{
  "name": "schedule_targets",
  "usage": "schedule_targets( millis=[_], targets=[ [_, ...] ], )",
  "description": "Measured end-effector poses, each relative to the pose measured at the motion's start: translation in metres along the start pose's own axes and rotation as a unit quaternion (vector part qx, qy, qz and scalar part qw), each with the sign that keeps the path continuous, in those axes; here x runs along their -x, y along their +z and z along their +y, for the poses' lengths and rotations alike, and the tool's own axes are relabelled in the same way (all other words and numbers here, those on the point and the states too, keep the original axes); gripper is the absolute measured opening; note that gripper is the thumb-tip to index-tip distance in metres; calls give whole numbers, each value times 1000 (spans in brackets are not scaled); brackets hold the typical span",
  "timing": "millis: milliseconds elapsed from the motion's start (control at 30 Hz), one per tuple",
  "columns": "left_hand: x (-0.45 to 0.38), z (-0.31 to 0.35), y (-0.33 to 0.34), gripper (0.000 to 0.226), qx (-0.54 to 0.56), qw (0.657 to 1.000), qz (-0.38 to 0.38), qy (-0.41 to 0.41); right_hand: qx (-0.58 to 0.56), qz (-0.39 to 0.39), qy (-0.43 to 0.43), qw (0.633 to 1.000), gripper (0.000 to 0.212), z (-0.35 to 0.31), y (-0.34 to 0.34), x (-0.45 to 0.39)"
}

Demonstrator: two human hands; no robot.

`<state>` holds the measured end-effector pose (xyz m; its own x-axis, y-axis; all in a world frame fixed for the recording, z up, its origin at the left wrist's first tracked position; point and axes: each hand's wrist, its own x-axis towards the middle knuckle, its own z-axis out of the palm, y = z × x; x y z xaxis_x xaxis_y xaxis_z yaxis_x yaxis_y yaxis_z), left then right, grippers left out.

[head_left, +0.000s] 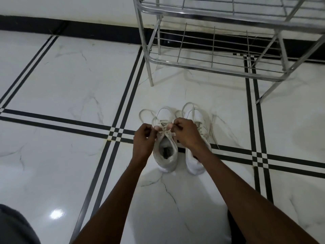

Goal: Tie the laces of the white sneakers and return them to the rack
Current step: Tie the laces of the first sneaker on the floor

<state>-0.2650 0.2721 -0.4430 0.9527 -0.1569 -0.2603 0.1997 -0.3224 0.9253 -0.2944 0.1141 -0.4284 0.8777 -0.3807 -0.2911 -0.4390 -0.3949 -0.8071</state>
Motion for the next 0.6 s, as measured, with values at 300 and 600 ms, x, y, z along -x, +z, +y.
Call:
schedule_targets(
  millis=[300,600],
  targets=[
    [-10,67,-25,17,55,991,-29,122,-34,-132,-69,988,26,-40,-22,3],
    [-11,50,-26,54,22,981,-179,72,106,-183,-126,969,42,-57,-34,3]
  ],
)
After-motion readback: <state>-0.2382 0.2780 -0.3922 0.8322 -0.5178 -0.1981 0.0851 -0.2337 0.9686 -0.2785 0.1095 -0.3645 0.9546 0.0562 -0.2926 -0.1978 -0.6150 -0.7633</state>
